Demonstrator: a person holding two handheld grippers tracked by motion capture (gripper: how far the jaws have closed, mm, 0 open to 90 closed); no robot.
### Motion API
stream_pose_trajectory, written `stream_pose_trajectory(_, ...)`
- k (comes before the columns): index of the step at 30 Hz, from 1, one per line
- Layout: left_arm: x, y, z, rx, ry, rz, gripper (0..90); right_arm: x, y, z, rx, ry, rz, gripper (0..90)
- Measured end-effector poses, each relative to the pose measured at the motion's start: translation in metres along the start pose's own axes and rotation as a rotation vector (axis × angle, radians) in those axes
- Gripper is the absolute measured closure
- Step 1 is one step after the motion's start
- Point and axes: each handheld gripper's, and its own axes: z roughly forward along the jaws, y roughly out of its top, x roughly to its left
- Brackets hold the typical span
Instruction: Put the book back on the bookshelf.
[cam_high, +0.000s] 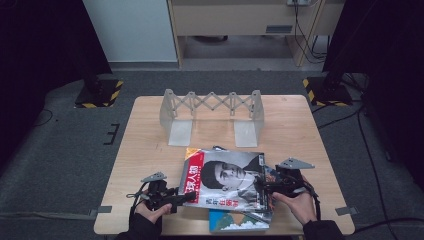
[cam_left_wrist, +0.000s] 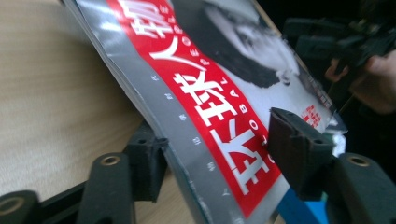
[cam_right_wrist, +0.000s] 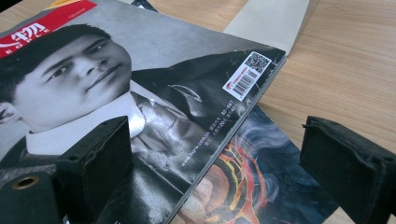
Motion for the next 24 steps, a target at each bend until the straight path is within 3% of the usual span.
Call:
stream_pose_trajectory(5, -0.005, 0.004, -0.005, -0.087, -0.053, 0.021, 43.9, 0.000, -0.001, 0.002, 0.004, 0.006, -0.006, 9.5)
stream_pose_trajectory(10, -0.009, 0.009, -0.003, -0.166, -0.126, -0.005, 48.3, -0.001, -0.001, 0.001, -0.013, 0.017, 0.012, 9.4)
stream_pose_trajectory(13, -0.014, 0.011, 0.004, -0.158, -0.088, 0.049, 49.9, -0.001, -0.001, 0.002, -0.018, 0.021, 0.018, 9.4)
stream_pose_trajectory(17, -0.008, 0.013, 0.010, -0.132, -0.067, 0.036, 51.5, -0.002, -0.002, 0.002, -0.015, 0.017, 0.016, 9.4)
stream_pose_trajectory(20, -0.004, 0.016, 0.010, -0.142, -0.097, -0.009, 56.6, -0.002, -0.002, 0.003, -0.014, 0.019, 0.017, 9.3)
stream_pose_trajectory(24, -0.005, 0.018, 0.011, -0.148, -0.120, 0.007, 59.2, -0.002, -0.001, 0.004, -0.022, 0.025, 0.023, 9.2)
